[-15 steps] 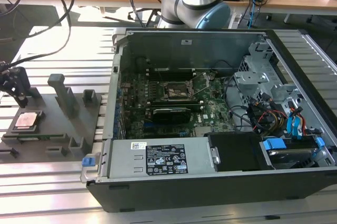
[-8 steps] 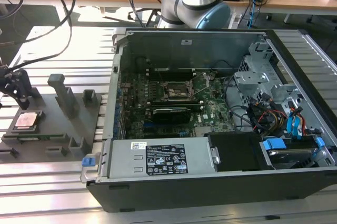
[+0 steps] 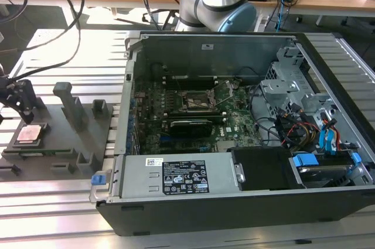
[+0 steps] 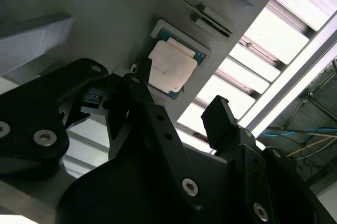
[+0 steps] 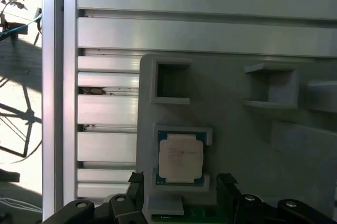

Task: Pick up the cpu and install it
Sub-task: 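Pick up the cpu and move it towards the insertion slot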

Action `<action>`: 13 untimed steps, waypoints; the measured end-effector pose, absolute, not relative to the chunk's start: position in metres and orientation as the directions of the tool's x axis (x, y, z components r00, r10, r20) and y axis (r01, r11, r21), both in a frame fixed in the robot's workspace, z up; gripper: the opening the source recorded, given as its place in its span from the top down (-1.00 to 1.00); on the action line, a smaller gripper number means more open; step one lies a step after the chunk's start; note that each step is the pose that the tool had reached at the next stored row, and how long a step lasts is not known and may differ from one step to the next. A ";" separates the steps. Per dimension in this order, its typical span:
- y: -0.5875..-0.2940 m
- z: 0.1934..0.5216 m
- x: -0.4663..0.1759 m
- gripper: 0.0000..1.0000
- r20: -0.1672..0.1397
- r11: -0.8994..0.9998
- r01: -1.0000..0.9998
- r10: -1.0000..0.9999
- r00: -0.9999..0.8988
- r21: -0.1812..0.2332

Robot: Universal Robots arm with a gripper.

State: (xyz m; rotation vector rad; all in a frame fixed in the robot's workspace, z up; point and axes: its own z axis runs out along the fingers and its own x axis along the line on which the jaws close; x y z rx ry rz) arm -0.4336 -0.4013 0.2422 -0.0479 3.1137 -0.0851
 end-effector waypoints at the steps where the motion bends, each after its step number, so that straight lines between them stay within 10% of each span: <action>1: -0.401 0.241 -0.434 -0.32 -0.026 0.998 -0.030 -0.031 -0.999 -0.055; 13: -0.401 0.231 -0.434 -0.32 -0.025 0.998 -0.030 -0.031 -0.999 -0.055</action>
